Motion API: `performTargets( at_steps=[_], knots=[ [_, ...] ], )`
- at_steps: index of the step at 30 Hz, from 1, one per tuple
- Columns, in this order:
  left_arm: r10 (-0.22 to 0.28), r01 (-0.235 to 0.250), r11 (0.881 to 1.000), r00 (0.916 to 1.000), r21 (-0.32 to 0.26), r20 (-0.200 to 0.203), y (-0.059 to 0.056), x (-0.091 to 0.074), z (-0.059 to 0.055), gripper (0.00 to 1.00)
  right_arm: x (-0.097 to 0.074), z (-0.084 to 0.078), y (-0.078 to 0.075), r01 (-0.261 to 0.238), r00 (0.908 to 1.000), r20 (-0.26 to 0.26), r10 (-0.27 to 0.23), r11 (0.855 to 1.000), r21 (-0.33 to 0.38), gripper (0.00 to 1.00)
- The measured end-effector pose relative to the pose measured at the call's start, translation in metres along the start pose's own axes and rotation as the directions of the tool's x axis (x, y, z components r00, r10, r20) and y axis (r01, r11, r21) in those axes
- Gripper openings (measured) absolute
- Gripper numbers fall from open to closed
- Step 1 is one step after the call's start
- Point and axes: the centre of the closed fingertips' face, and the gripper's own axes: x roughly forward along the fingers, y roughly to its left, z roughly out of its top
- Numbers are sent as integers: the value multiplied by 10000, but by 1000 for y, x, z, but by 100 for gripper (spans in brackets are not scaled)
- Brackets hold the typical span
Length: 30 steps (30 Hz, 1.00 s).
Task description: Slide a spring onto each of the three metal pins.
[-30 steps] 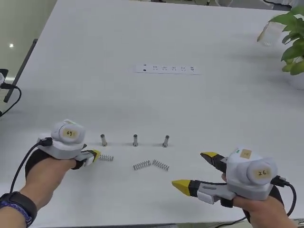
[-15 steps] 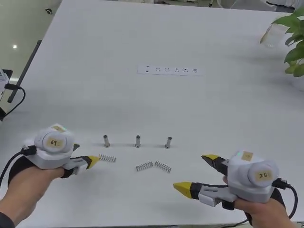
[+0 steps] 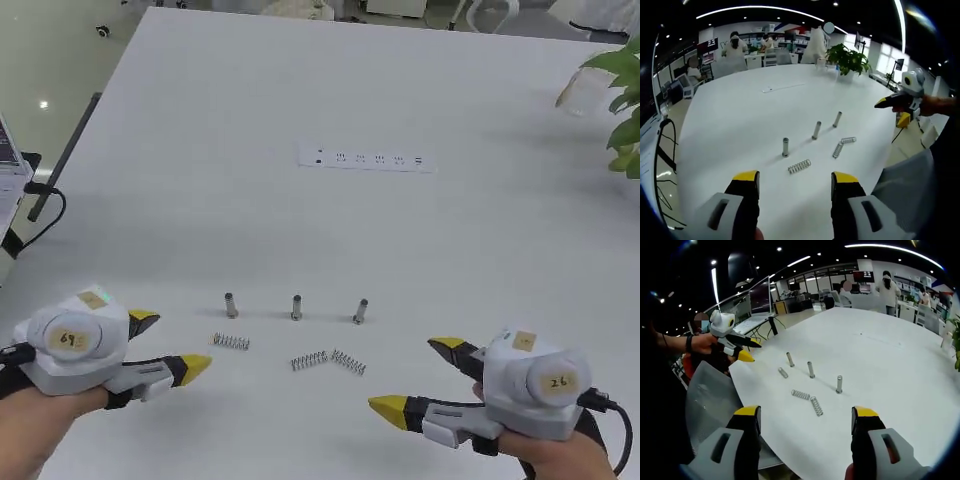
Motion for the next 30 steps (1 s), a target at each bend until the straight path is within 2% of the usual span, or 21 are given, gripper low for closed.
performTargets(
  at_steps=[11,15,17,22,30],
  knots=[
    [41,-34,9998,9995,-220,325,0,-18,-4,58,3,0,4,-98,9999,-28,97,9999,-58,73],
    [67,-55,9995,9992,-300,388,-2,-22,-6,59,3,-1,5,-106,9999,-49,106,9999,-54,73],
    [45,-33,9995,9992,-310,395,-8,-24,-7,59,3,-2,5,-104,9999,-55,103,9999,-56,73],
    [-10,31,9991,9987,-422,513,-7,-26,-6,62,3,-3,5,-119,9999,-95,118,9999,-91,73],
    [-157,171,9995,9986,-282,507,-10,-24,-4,61,3,-3,7,-133,9999,-44,133,9999,-37,73]
  ],
)
